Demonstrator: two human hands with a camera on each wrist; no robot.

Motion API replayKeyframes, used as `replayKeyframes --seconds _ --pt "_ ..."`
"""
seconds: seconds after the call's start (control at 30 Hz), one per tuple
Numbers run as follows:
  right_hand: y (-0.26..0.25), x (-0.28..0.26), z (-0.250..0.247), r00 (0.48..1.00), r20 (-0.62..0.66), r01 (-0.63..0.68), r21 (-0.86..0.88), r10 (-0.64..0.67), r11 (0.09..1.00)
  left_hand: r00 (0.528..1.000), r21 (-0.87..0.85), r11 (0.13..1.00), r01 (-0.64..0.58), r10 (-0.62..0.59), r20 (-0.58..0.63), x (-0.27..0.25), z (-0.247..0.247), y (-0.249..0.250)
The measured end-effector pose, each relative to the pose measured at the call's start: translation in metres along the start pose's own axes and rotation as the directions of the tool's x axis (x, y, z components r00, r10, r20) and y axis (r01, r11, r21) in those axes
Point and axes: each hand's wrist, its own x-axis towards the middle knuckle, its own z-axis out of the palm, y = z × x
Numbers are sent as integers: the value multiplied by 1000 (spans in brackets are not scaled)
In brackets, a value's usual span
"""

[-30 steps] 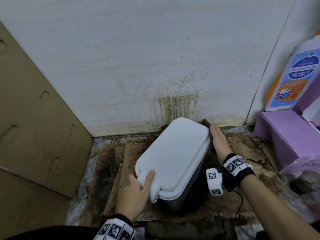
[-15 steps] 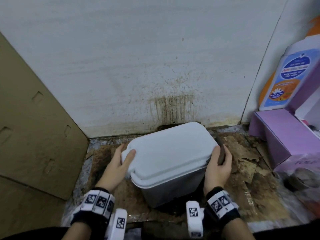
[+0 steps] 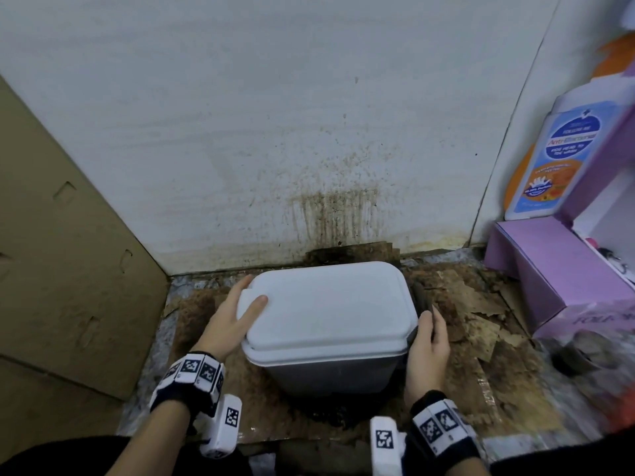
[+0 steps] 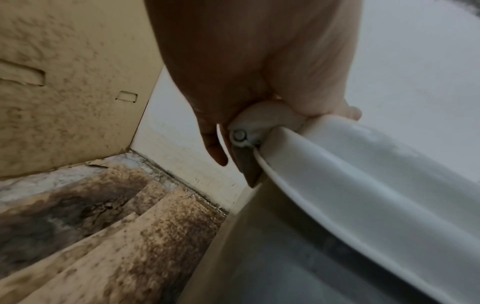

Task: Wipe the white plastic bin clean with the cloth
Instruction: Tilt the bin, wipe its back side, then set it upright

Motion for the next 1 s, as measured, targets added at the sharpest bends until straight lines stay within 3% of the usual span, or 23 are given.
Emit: replayKeyframes --seconds 0.07,0.13,0.23,0.3,0.5,0.63,0.73,0.8,0.87,0.93,1.0 --pt "-6 11 -4 993 106 -61 21 58 998 999 114 993 2 3 -46 1 0 -4" --pt "-9 15 -6 983 163 -91 23 86 996 991 349 937 34 12 -130 1 2 -6" --pt "-6 13 -5 984 164 -69 23 64 997 953 538 843 -9 169 -250 -9 15 9" --pt "-6 10 -4 987 156 -43 30 38 999 935 555 827 -89 261 -239 -18 29 31" --pt "-10 -1 9 985 170 -23 64 12 998 917 486 811 -326 396 -46 -30 79 81" --pt "-10 -17 26 970 239 35 56 -47 998 906 469 803 -367 423 -15 -23 98 92" --pt "-9 -29 41 934 354 40 29 -47 999 914 508 795 -332 404 -35 -17 97 89" --pt "-10 -36 50 910 415 -2 16 -5 1000 917 530 794 -298 393 -73 -16 86 84" --pt "-12 -39 59 901 430 -121 119 58 985 913 554 778 -298 401 -73 -17 72 78" --pt "-13 -40 65 903 411 -249 269 122 930 914 546 777 -314 402 -47 -17 58 74" --pt "-14 -39 71 929 345 -254 333 133 908 915 520 791 -322 400 -43 -16 50 72"
